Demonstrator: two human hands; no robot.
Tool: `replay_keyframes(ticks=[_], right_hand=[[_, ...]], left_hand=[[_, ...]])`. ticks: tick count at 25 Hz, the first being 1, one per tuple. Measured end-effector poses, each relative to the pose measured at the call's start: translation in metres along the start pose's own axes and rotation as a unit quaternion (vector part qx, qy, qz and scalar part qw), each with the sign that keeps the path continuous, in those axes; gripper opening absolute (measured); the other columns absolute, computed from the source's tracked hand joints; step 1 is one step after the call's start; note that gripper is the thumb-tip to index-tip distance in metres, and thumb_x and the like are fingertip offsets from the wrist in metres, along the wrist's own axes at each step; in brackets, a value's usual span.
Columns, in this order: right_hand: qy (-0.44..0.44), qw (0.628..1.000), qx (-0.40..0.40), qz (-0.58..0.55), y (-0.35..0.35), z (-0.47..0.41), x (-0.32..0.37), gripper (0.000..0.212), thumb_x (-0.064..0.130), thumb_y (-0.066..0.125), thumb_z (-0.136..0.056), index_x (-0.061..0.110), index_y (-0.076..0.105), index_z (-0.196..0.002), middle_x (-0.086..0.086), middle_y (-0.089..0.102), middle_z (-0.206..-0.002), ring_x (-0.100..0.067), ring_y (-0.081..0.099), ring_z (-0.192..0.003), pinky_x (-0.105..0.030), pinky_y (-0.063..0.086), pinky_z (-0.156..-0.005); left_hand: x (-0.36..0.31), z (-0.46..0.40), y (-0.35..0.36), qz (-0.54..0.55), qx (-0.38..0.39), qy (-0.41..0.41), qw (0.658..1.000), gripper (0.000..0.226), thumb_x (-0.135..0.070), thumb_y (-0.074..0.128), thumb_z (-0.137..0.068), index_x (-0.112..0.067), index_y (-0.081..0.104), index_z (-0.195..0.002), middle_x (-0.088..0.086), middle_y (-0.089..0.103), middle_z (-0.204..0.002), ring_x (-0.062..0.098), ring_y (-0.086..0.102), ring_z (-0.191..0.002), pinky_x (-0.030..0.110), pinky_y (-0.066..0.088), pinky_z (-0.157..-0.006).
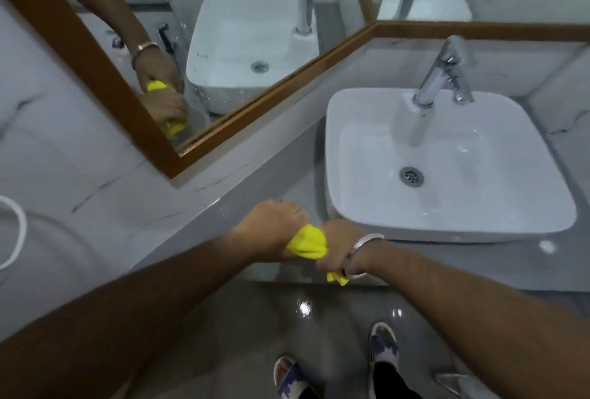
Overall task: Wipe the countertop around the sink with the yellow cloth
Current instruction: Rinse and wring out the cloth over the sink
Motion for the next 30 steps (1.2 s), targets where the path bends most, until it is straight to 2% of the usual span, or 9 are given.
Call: replay_keyframes(ticks=[3,7,10,13,17,21,24,27,30], right_hand=[[0.057,0.981,-0.028,-0.185,-0.075,0.033,-0.034,0.012,0.017,0.069,-0.065,0.009,0.066,-0.073,-0.010,0.073,-0.070,-0.026,0.071,-0.066,-0.035,0.058,-0.058],[0.127,0.868,0.126,-0.462,-0.144,0.070,-0.087,0.018,0.007,0.065,-0.080,0.015,0.064,-0.097,0.001,0.069,-0.071,-0.014,0.064,-0.061,-0.032,0.057,-0.058],[0.173,0.884,0.203,-0.383,-0.166,0.086,-0.141,0.004,0.025,0.066,-0.079,0.022,0.065,-0.080,0.007,0.053,-0.056,-0.010,0.047,-0.048,-0.017,0.034,-0.043],[0.197,0.861,0.324,-0.338,-0.161,0.084,-0.198,0.016,0.032,0.062,-0.076,0.022,0.061,-0.064,0.008,0.043,-0.047,-0.009,0.037,-0.042,-0.017,0.020,-0.041],[0.185,0.848,0.380,-0.320,-0.169,0.055,-0.250,0.012,0.026,0.067,-0.070,0.021,0.057,-0.066,0.008,0.041,-0.045,-0.008,0.033,-0.040,-0.017,0.017,-0.041],[0.078,0.971,0.221,0.050,-0.179,0.005,-0.281,0.026,0.028,0.070,-0.073,0.018,0.054,-0.055,0.003,0.052,-0.050,-0.014,0.048,-0.042,-0.021,0.040,-0.045],[-0.018,0.979,0.042,0.201,-0.184,-0.019,-0.289,0.021,0.020,0.057,-0.076,0.017,0.046,-0.058,0.001,0.053,-0.058,-0.023,0.053,-0.055,-0.028,0.041,-0.053],[-0.117,0.946,-0.073,0.292,-0.189,-0.031,-0.296,0.005,0.016,0.054,-0.078,0.020,0.056,-0.076,-0.001,0.063,-0.076,-0.027,0.057,-0.067,-0.029,0.038,-0.057],[-0.242,0.878,-0.204,0.359,-0.191,-0.047,-0.303,0.011,0.017,0.065,-0.066,0.020,0.063,-0.077,0.000,0.062,-0.060,-0.026,0.060,-0.053,-0.024,0.030,-0.045]], left_hand=[[-0.014,-0.058,-0.081,-0.065,-0.130,0.028,0.989,0.036,-0.036,0.058,-0.074,-0.015,0.059,-0.103,0.009,0.065,-0.094,0.034,0.063,-0.084,0.043,0.052,-0.071],[-0.050,-0.145,-0.127,-0.139,-0.170,-0.001,0.976,0.037,-0.021,0.059,-0.068,-0.008,0.060,-0.103,0.012,0.065,-0.089,0.036,0.061,-0.087,0.048,0.042,-0.095],[-0.072,-0.203,-0.126,-0.105,-0.117,0.120,0.980,0.033,-0.036,0.063,-0.063,-0.010,0.054,-0.080,0.012,0.057,-0.069,0.033,0.053,-0.058,0.039,0.045,-0.063],[-0.089,-0.255,-0.102,-0.118,-0.020,0.211,0.970,0.041,-0.049,0.053,-0.075,-0.012,0.059,-0.090,0.007,0.063,-0.072,0.033,0.059,-0.058,0.031,0.042,-0.052],[-0.095,-0.319,-0.082,-0.142,0.121,0.115,0.976,0.020,-0.034,0.051,-0.090,-0.020,0.061,-0.102,-0.001,0.067,-0.085,0.028,0.065,-0.077,0.030,0.036,-0.057],[-0.096,-0.340,-0.046,0.087,0.286,-0.089,0.950,0.025,-0.041,0.056,-0.089,-0.017,0.065,-0.093,-0.007,0.060,-0.063,0.019,0.060,-0.059,0.025,0.044,-0.054],[-0.096,-0.335,-0.022,0.404,0.290,-0.226,0.837,0.023,-0.035,0.061,-0.089,-0.014,0.067,-0.081,-0.001,0.072,-0.073,0.017,0.065,-0.065,0.029,0.056,-0.073],[-0.109,-0.329,-0.010,0.657,0.245,-0.338,0.628,0.015,-0.026,0.064,-0.092,-0.017,0.056,-0.083,0.001,0.062,-0.060,0.016,0.057,-0.051,0.026,0.054,-0.054],[-0.123,-0.330,0.002,0.770,0.243,-0.362,0.466,0.032,-0.027,0.060,-0.090,-0.022,0.045,-0.063,-0.006,0.042,-0.046,0.010,0.036,-0.039,0.016,0.031,-0.041]])
Point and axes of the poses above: each hand's wrist, its own z-axis away from the middle knuckle, its own y-axis out of the palm, x = y × z, the point moved 3 cm from there along -z, towards the middle knuckle
